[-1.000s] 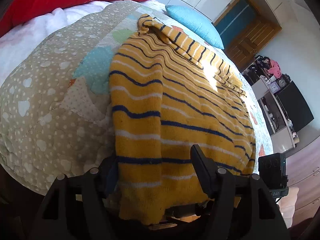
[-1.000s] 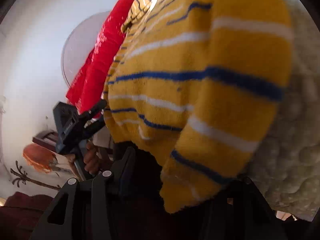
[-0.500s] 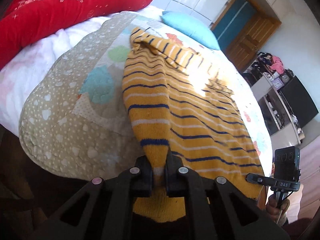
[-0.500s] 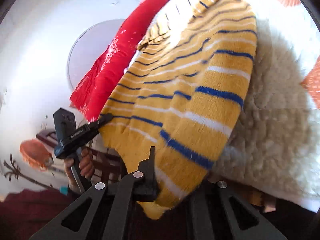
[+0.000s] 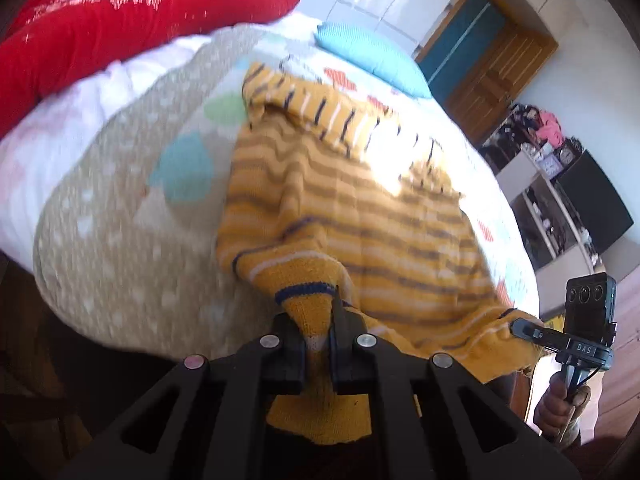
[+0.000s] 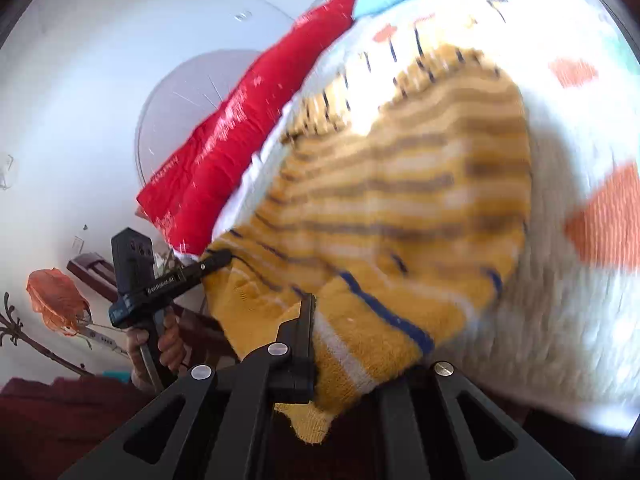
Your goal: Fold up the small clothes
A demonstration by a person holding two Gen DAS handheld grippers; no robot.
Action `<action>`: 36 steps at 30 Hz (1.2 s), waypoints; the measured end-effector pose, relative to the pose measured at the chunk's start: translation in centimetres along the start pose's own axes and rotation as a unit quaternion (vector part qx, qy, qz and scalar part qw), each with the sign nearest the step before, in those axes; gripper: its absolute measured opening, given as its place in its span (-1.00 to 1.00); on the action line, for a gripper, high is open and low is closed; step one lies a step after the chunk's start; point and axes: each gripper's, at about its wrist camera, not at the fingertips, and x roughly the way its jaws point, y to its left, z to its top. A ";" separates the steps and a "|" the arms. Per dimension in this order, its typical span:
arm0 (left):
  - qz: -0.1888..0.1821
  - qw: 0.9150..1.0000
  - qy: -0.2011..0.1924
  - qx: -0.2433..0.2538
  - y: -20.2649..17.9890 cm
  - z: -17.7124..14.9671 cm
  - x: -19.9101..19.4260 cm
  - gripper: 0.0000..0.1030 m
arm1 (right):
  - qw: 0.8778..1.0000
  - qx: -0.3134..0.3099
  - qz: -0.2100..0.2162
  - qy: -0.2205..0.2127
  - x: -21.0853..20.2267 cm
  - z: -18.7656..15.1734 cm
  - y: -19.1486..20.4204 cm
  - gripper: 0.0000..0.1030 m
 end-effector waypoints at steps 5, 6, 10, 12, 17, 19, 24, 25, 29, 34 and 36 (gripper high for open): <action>-0.021 0.999 -0.046 -0.017 -0.3 7.8 2.0 -0.85 | 0.997 -0.027 -0.025 -0.066 -1.4 7.4 0.1 -0.85; -0.024 0.998 -0.053 -0.018 -0.6 9.6 2.8 -0.85 | 0.996 -0.029 -0.035 -0.077 -1.3 9.2 0.0 -0.85; -0.014 0.998 -0.055 -0.022 -1.6 15.2 6.7 -0.85 | 0.993 -0.023 -0.059 -0.099 -0.2 15.2 -1.2 -0.85; -0.009 0.998 -0.046 -0.030 -1.6 17.1 8.8 -0.85 | 0.992 -0.022 -0.077 -0.100 0.8 17.6 -1.9 -0.85; -0.001 0.998 -0.014 -0.055 -0.2 20.2 13.8 -0.85 | 0.991 0.006 -0.099 -0.093 3.4 23.0 -4.8 -0.85; -0.002 0.998 -0.002 -0.067 0.5 21.3 15.7 -0.85 | 0.991 0.027 -0.100 -0.088 4.5 25.0 -6.7 -0.85; -0.015 0.992 0.026 -0.126 2.6 24.0 19.8 -0.77 | 0.986 0.094 -0.111 -0.077 7.8 28.7 -11.9 -0.83; -0.019 0.989 0.032 -0.145 3.2 24.4 20.6 -0.77 | 0.985 0.106 -0.111 -0.076 8.3 29.2 -12.7 -0.82; -0.050 0.979 0.043 -0.193 4.6 25.6 22.5 -0.65 | 0.979 0.155 -0.105 -0.076 9.8 30.4 -15.3 -0.62; -0.074 0.973 0.014 -0.219 5.2 26.9 22.6 0.01 | 0.974 0.185 -0.087 -0.095 10.2 31.7 -16.9 -0.09; -0.064 0.971 -0.009 -0.229 5.7 27.5 22.4 0.22 | 0.973 0.188 -0.087 -0.099 10.3 32.1 -17.0 -0.04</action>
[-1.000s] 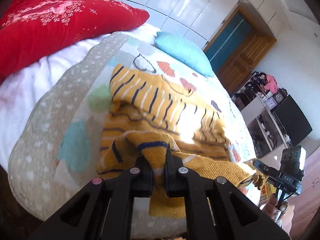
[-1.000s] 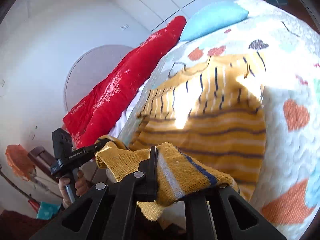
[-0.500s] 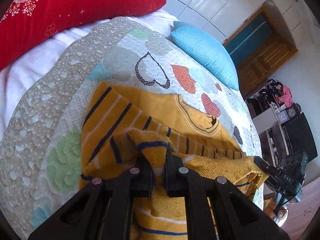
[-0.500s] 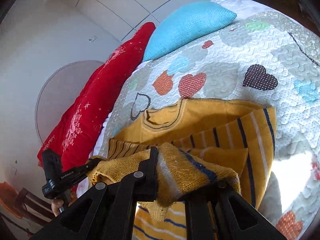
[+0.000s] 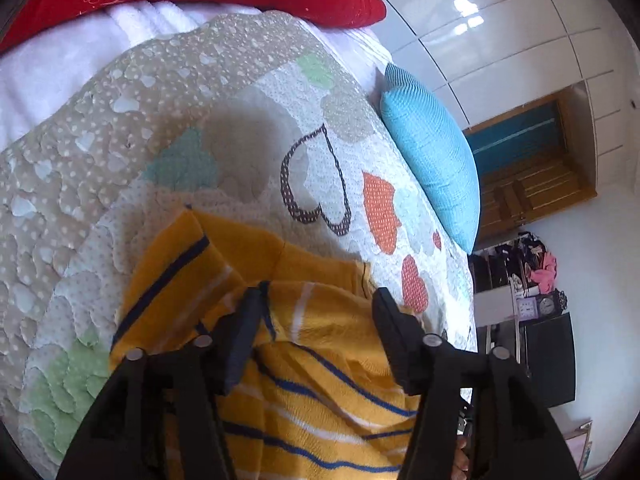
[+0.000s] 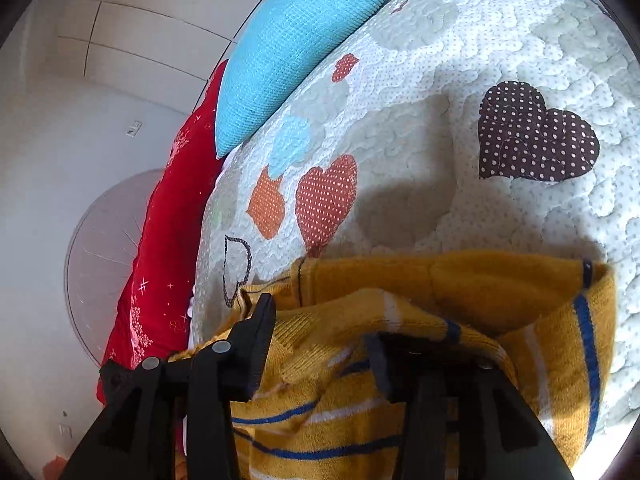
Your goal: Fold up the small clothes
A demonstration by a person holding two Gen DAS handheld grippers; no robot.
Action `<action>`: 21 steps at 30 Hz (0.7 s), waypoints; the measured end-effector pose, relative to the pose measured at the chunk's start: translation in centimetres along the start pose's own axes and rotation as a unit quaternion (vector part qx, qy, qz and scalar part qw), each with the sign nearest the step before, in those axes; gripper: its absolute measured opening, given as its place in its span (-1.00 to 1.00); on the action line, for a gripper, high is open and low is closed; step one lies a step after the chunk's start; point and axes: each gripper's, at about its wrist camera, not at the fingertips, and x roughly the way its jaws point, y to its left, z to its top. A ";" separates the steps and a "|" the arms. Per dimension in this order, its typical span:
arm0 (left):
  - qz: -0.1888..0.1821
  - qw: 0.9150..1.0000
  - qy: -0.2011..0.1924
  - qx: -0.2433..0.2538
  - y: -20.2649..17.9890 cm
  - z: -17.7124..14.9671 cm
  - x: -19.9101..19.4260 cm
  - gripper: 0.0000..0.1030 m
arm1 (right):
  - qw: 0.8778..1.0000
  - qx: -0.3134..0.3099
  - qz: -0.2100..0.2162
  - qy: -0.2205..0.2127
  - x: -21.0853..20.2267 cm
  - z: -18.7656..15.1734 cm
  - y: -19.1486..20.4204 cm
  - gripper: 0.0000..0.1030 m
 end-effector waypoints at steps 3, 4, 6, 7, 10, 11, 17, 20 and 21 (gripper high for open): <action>0.031 0.999 -0.012 -0.013 0.6 1.1 0.2 0.25 | 1.000 0.000 -0.007 -0.001 0.5 0.6 -0.1 -0.03; 0.037 0.999 -0.013 -0.014 0.8 1.3 0.1 0.25 | 1.000 0.000 -0.011 -0.003 0.6 0.8 -0.1 -0.03; 0.048 0.999 -0.015 -0.004 0.8 1.2 -0.2 0.25 | 1.000 -0.006 -0.025 -0.007 0.8 1.2 0.0 -0.03; 0.055 0.998 -0.016 0.004 0.7 1.1 -0.4 0.25 | 0.999 -0.013 -0.037 -0.011 0.8 1.5 0.1 -0.03; 0.073 0.997 -0.019 0.032 0.1 0.2 -1.6 0.25 | 0.997 -0.025 -0.068 -0.029 0.0 2.1 0.5 0.05; 0.080 0.996 -0.020 0.042 -0.1 -0.3 -2.2 0.25 | 0.996 -0.027 -0.073 -0.038 -0.7 2.2 0.6 0.10; 0.115 0.985 -0.019 0.126 -2.1 -4.1 -5.6 0.30 | 0.988 -0.084 -0.115 -0.060 -6.5 0.3 0.6 0.28; 0.129 0.977 -0.015 0.166 -2.9 -7.0 -7.0 0.36 | 0.976 -0.136 -0.160 -0.055 -9.5 -2.1 0.3 0.29; 0.133 0.974 -0.010 0.181 -3.2 -8.3 -7.5 0.38 | 0.971 -0.153 -0.175 -0.053 -10.6 -3.1 0.1 0.31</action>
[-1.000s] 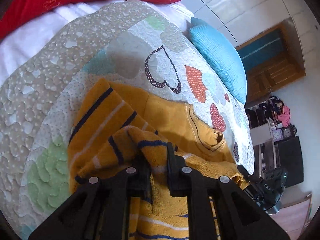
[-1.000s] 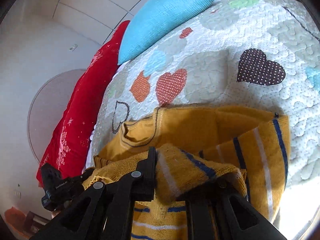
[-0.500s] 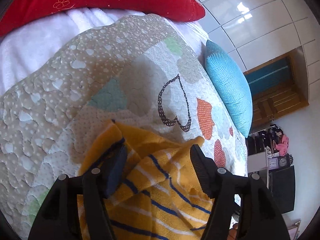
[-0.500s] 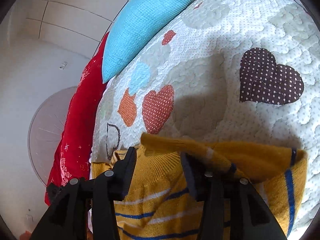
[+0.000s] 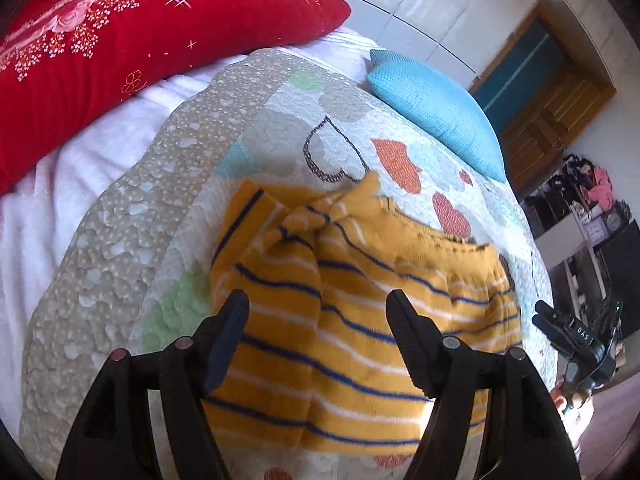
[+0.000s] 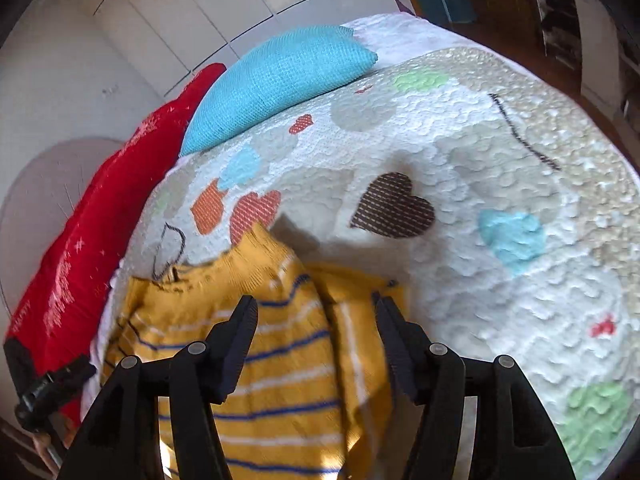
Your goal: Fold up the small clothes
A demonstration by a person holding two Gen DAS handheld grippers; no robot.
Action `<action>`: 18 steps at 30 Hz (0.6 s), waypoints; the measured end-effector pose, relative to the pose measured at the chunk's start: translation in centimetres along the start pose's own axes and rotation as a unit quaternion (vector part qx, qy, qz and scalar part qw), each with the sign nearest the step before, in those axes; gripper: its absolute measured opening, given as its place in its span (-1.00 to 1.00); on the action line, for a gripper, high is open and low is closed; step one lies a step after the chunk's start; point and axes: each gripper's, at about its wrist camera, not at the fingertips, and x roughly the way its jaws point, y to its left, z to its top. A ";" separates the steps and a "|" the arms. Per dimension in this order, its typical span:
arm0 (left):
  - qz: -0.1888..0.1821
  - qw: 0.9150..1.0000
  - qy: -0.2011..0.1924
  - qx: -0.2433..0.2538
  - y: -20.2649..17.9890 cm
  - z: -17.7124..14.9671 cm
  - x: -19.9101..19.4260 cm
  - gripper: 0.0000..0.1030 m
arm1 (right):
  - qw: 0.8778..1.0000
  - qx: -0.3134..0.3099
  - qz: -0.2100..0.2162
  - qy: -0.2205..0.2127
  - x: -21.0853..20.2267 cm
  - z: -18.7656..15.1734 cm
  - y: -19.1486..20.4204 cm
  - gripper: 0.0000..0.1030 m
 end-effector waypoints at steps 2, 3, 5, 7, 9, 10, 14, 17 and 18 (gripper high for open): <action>0.001 1.000 0.004 0.026 -1.0 -2.4 -1.1 0.46 | 0.999 -0.036 -0.031 0.005 -2.0 -2.1 -0.8 0.35; -0.001 0.999 0.004 0.038 -1.5 -3.8 -1.6 0.53 | 0.998 -0.054 -0.044 0.006 -3.0 -3.3 -1.1 0.38; 0.002 0.998 -0.002 0.063 -2.6 -6.7 -2.2 0.60 | 0.993 -0.088 -0.079 0.007 -4.4 -5.7 -1.6 0.44; 0.018 0.996 -0.009 0.089 -3.8 -9.2 -2.1 0.60 | 0.987 -0.113 -0.117 0.005 -5.3 -8.1 -2.4 0.47; 0.035 0.993 -0.011 0.113 -5.0 -11.1 -0.9 0.60 | 0.984 -0.110 -0.138 0.002 -5.5 -9.7 -3.3 0.48; 0.046 0.992 -0.007 0.121 -5.5 -11.8 -0.1 0.60 | 0.986 -0.096 -0.136 0.002 -5.5 -10.3 -3.9 0.48; 0.077 0.986 -0.007 0.146 -7.3 -12.6 3.1 0.61 | 0.992 -0.028 -0.126 -0.010 -4.6 -10.8 -6.0 0.54; 0.104 0.981 -0.032 0.163 -8.4 -12.0 4.5 0.75 | 0.990 -0.022 -0.135 -0.031 -3.8 -10.3 -6.0 0.74; 0.111 0.980 -0.039 0.161 -8.4 -11.8 4.8 0.87 | 0.990 -0.024 -0.137 -0.029 -3.4 -10.1 -5.8 0.84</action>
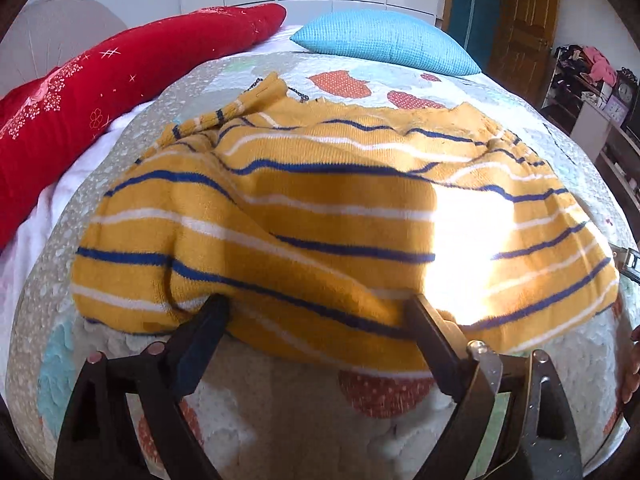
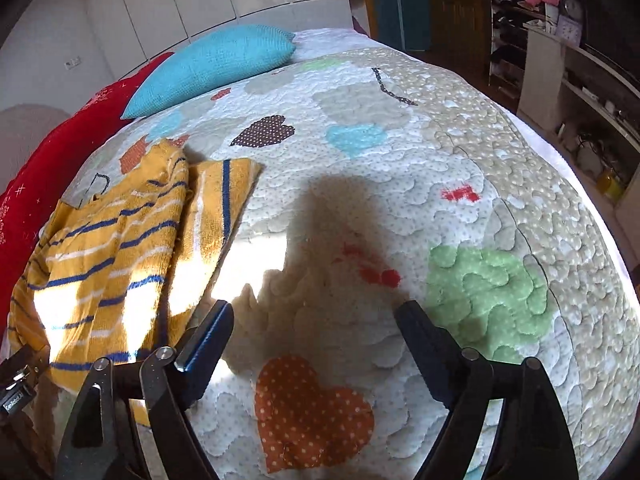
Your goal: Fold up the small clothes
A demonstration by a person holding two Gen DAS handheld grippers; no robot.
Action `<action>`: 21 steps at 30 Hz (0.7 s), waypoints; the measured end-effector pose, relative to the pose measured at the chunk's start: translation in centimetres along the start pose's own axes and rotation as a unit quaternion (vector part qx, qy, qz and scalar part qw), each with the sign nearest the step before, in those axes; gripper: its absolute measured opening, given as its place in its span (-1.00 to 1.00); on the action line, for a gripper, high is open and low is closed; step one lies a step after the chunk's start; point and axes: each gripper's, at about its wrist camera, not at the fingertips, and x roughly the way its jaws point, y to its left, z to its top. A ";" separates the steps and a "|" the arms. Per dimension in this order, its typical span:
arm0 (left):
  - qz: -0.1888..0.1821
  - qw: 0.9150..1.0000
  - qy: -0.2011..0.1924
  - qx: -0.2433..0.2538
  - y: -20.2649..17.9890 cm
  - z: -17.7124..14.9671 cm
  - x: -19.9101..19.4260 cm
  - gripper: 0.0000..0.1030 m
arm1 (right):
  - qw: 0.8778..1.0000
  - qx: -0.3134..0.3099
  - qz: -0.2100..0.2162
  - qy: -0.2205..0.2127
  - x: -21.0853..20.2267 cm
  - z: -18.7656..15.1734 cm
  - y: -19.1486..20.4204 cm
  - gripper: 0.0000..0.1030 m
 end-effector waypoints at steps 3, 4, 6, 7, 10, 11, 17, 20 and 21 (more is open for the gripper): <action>0.022 1.000 -0.009 -0.008 -0.1 0.1 1.1 1.00 | 0.999 -0.030 -0.029 0.011 1.2 0.2 1.4 1.00; 0.026 1.000 -0.012 -0.005 -0.2 0.1 1.2 1.00 | 0.998 -0.048 -0.041 0.014 1.6 0.1 1.9 1.00; 0.031 0.999 -0.022 -0.001 -0.4 -0.2 1.0 1.00 | 0.995 -0.074 -0.067 0.017 2.1 0.0 2.7 1.00; 0.030 0.999 -0.026 -0.002 -0.5 -0.4 1.0 1.00 | 0.994 -0.076 -0.071 0.014 2.1 0.0 2.9 1.00; 0.021 0.999 -0.030 -0.010 -0.2 -0.9 0.8 1.00 | 0.995 -0.070 -0.071 0.006 2.2 -0.3 2.7 1.00; 0.018 0.999 -0.031 -0.013 -0.1 -1.0 0.8 1.00 | 0.996 -0.069 -0.064 0.004 2.1 -0.3 2.5 1.00; 0.012 0.999 -0.030 -0.017 -0.1 -1.1 0.8 1.00 | 0.996 -0.068 -0.058 0.000 2.0 -0.5 2.3 1.00; 0.012 0.999 -0.030 -0.018 -0.1 -1.1 0.8 1.00 | 0.996 -0.070 -0.057 -0.002 2.1 -0.5 2.3 1.00; 0.012 0.999 -0.030 -0.018 -0.1 -1.1 0.8 1.00 | 0.996 -0.069 -0.057 -0.002 2.1 -0.5 2.3 1.00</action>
